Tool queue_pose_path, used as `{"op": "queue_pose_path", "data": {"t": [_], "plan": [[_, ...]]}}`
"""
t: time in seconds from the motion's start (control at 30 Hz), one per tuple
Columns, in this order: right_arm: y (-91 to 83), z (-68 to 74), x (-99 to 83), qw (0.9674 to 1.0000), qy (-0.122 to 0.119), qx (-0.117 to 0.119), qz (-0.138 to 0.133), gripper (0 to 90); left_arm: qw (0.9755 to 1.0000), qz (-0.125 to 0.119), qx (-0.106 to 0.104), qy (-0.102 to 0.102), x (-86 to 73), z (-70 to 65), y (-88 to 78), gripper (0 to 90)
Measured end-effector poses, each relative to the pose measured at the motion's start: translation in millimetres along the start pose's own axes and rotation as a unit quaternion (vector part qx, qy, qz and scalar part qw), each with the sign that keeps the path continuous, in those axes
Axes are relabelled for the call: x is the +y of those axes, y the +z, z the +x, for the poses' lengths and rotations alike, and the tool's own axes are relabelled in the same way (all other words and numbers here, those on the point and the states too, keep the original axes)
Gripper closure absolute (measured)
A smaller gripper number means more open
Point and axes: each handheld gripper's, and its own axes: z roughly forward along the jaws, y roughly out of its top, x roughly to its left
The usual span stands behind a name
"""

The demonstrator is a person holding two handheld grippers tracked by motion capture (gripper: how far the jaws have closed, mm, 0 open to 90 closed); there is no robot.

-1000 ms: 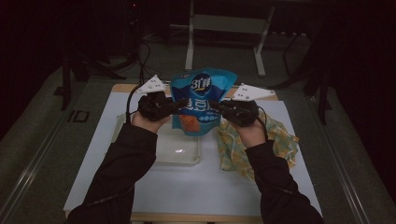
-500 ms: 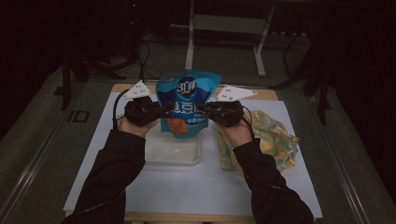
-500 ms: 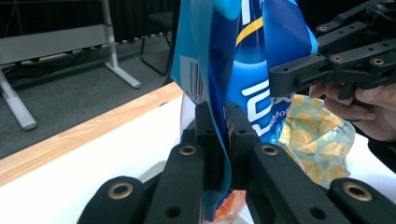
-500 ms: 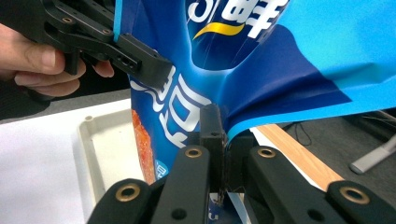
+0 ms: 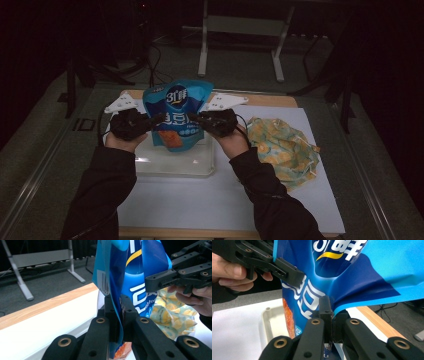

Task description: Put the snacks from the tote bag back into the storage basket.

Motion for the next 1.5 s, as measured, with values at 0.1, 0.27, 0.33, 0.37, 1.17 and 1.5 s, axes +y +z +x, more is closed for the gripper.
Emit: {"op": "queue_pose_path", "data": {"t": [0.1,0.27,0.33,0.37,1.17,1.5], "plan": [[9.1,5.3,0.9,1.0000,-0.002,0.002,0.001,89.4,1.0000,0.002,0.003,-0.002,-4.8,5.3,-6.0,87.5],[20.2,11.4,-1.0,1.0000,0.000,0.004,0.002,89.4,1.0000,-0.002,-0.001,-0.001,-14.6,13.2,-11.1,87.4],[23.3,13.2,-3.4,1.0000,0.004,0.004,0.002,89.4,1.0000,-0.002,-0.002,-0.001,-19.0,16.0,-10.5,87.4],[25.2,14.1,-4.9,1.0000,0.006,0.004,0.004,89.4,1.0000,-0.002,-0.002,0.000,-21.6,17.0,-9.6,87.5],[47.9,10.7,-49.8,0.9985,0.035,-0.006,0.041,89.3,0.9993,0.011,-0.028,-0.022,-67.0,38.2,22.7,87.1],[48.9,12.6,-58.0,0.9984,0.037,-0.007,0.042,89.3,0.9992,0.000,-0.038,-0.012,-75.9,40.1,24.0,86.1]]}}
